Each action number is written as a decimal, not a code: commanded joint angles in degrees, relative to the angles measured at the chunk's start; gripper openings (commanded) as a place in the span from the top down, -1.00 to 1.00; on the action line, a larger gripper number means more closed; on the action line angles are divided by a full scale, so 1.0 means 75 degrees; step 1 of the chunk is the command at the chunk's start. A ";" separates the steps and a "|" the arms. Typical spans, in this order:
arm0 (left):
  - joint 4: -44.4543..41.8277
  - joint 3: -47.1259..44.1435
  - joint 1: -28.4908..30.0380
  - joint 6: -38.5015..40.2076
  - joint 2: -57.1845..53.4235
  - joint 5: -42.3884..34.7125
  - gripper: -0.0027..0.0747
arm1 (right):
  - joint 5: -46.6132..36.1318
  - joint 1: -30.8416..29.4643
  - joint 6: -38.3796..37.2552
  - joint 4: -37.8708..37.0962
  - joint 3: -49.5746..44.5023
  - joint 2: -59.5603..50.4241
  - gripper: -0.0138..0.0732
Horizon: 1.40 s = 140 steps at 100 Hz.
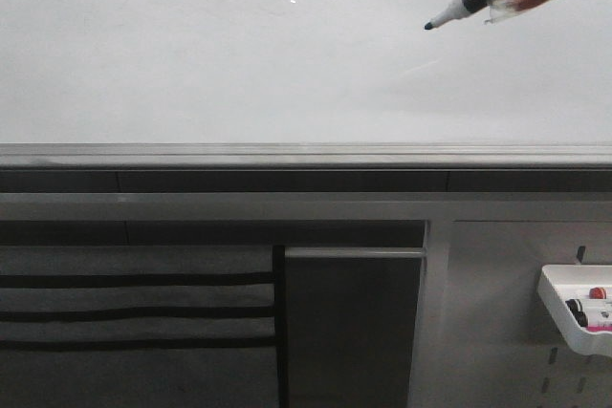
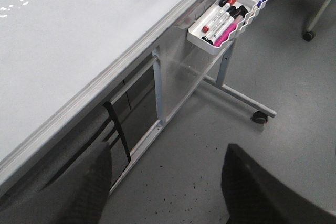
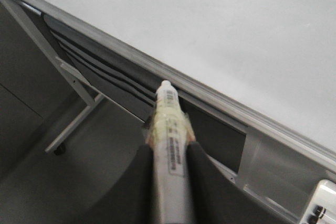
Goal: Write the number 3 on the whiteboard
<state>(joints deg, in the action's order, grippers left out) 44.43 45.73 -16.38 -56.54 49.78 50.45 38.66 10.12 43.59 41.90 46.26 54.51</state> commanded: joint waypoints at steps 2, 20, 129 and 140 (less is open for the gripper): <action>0.0424 0.0192 0.0021 0.0056 -0.0062 -0.0333 -0.15 | -0.0510 -0.0052 0.0000 0.0459 0.0462 0.0236 0.59; 0.0424 0.0192 0.0021 0.0056 -0.0062 -0.0333 -0.15 | 0.0115 -0.0052 0.0097 0.0431 0.1617 0.1335 0.60; 0.0424 0.0192 0.0021 0.0056 -0.0062 -0.0345 -0.15 | 0.0397 0.0347 0.0079 -0.0801 0.3987 0.4269 0.60; 0.0424 0.0192 0.0021 0.0056 -0.0062 -0.0345 -0.15 | -0.0310 0.0645 0.0079 -0.0838 0.4026 0.4576 0.60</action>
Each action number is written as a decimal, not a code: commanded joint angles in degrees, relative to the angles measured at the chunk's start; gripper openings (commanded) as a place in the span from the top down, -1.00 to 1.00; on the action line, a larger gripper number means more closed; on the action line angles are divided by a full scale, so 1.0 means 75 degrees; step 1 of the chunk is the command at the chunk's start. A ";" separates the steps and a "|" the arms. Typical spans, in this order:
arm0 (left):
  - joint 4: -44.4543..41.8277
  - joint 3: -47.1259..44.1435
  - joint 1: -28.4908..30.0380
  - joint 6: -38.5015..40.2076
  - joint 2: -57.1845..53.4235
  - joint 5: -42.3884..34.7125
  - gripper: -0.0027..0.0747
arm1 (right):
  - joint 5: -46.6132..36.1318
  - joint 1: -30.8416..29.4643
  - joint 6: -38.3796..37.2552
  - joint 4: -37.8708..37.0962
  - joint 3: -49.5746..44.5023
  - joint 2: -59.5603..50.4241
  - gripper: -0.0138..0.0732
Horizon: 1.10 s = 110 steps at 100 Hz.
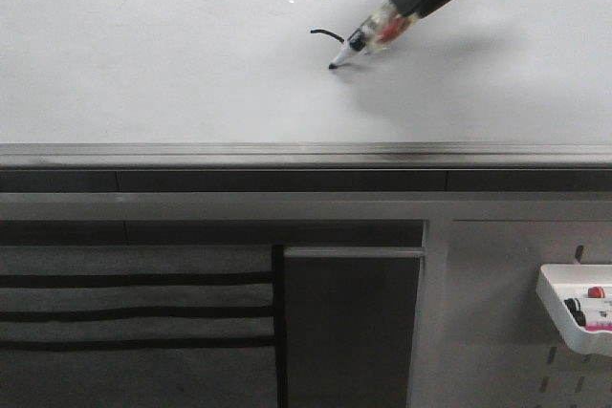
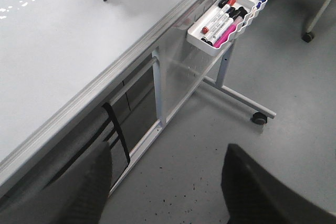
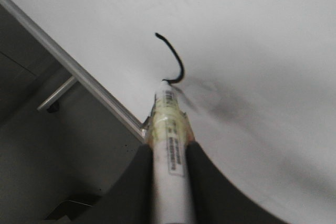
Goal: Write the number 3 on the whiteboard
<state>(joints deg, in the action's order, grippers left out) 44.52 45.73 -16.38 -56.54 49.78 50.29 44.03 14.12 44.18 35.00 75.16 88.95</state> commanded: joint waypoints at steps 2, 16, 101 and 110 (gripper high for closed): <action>0.0412 0.0192 0.0021 0.0056 -0.0062 -0.0325 -0.15 | -0.1040 0.0111 0.0000 0.0067 0.0191 0.0007 0.60; 0.0387 0.0192 0.0021 0.0056 -0.0062 -0.0325 -0.15 | -0.0215 -0.0293 -0.0385 -0.0778 0.0207 -0.0077 0.59; 0.0444 0.0224 0.0006 -0.0556 -0.0001 0.0651 -0.15 | 0.1098 0.0650 0.1776 0.1551 -0.1073 -0.2064 0.59; 0.0475 0.0340 -0.0172 -0.0908 0.0191 0.0845 -0.15 | 0.1492 0.0650 0.2433 0.1602 -0.1591 -0.2860 0.59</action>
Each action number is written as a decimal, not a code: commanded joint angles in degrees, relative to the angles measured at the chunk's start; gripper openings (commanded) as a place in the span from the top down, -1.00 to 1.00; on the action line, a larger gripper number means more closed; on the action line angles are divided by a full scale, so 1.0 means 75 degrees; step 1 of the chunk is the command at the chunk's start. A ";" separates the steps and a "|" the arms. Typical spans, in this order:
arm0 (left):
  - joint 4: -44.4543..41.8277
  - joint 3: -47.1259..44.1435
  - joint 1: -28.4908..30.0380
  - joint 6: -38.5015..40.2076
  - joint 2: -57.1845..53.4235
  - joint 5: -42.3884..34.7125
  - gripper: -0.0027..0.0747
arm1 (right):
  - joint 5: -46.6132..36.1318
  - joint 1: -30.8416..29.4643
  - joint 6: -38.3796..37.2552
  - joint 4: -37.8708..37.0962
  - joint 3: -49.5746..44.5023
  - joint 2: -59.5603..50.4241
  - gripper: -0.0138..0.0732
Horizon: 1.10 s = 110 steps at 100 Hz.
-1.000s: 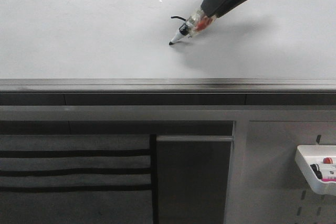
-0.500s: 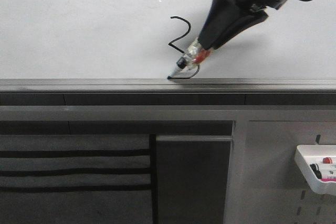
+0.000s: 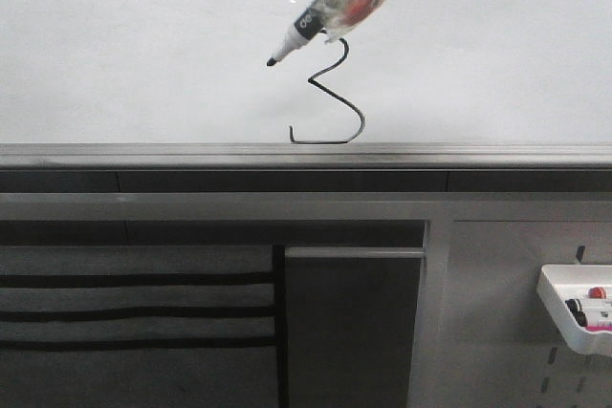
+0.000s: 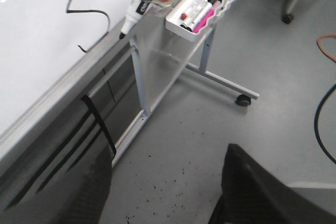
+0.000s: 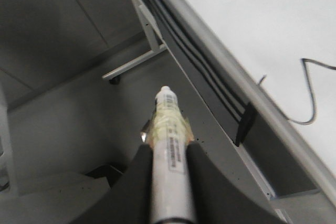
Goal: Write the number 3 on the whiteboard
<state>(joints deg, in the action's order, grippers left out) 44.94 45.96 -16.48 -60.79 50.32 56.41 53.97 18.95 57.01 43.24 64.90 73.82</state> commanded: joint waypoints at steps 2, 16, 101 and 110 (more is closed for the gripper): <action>0.0419 0.0320 -0.0234 -0.0418 0.0187 0.0047 -0.15 | 0.0218 0.0007 0.0854 0.0505 -0.0268 -0.0993 0.59; 0.0419 0.0547 -0.1011 -0.0807 0.0834 -0.0136 -0.15 | 0.0457 0.0007 0.1837 0.0533 -0.0356 -0.1700 0.59; 0.0341 0.2652 -0.3368 -0.0990 0.3305 -0.1243 -0.12 | 0.1013 0.0007 0.3191 0.0512 -0.0356 -0.1897 0.59; 0.0419 0.2652 -0.3368 -0.0990 0.3305 -0.1229 0.09 | 0.1013 0.0007 0.3191 0.0512 -0.0356 -0.1878 0.59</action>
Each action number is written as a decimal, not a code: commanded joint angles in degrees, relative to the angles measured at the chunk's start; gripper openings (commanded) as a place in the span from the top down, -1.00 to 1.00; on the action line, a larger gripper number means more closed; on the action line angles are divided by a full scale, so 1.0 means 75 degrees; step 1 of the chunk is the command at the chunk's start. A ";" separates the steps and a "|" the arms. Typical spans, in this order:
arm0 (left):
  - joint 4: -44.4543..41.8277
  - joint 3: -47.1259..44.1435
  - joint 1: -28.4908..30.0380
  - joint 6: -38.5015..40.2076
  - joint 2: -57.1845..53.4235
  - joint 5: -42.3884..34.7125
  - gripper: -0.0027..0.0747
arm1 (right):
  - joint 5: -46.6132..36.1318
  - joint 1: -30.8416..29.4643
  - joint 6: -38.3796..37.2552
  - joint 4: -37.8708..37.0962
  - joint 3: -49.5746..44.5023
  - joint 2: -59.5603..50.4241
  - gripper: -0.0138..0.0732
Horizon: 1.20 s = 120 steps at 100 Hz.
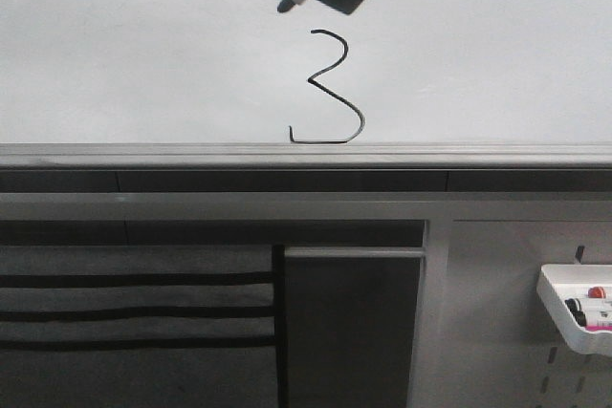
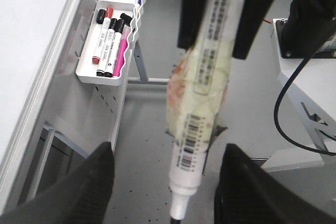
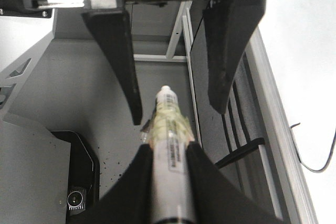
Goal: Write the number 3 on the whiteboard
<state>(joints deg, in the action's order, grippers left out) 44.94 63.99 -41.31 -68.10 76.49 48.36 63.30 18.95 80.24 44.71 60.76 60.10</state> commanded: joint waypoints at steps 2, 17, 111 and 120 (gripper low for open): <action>0.0419 0.0249 -0.0057 -0.0015 -0.0184 -0.0154 0.15 | -0.0230 0.0007 0.0094 0.0316 0.0195 -0.0049 0.59; 0.0419 0.0249 -0.0057 -0.0015 -0.0184 -0.0092 0.47 | -0.0230 0.0007 0.0094 0.0316 0.0195 -0.0049 0.59; -0.0852 0.0217 0.0759 0.1280 -0.0088 -0.0361 0.98 | -0.1267 -0.0481 -0.1188 -0.0657 0.0414 -0.0487 0.00; -0.0939 0.0217 0.1466 0.1870 0.0002 -0.0631 0.98 | -0.1375 -0.0794 -0.1605 -0.0881 0.0414 -0.0614 0.00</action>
<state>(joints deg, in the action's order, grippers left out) 37.01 64.08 -34.52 -59.16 77.37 47.71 56.34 14.97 71.37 38.11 61.91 57.27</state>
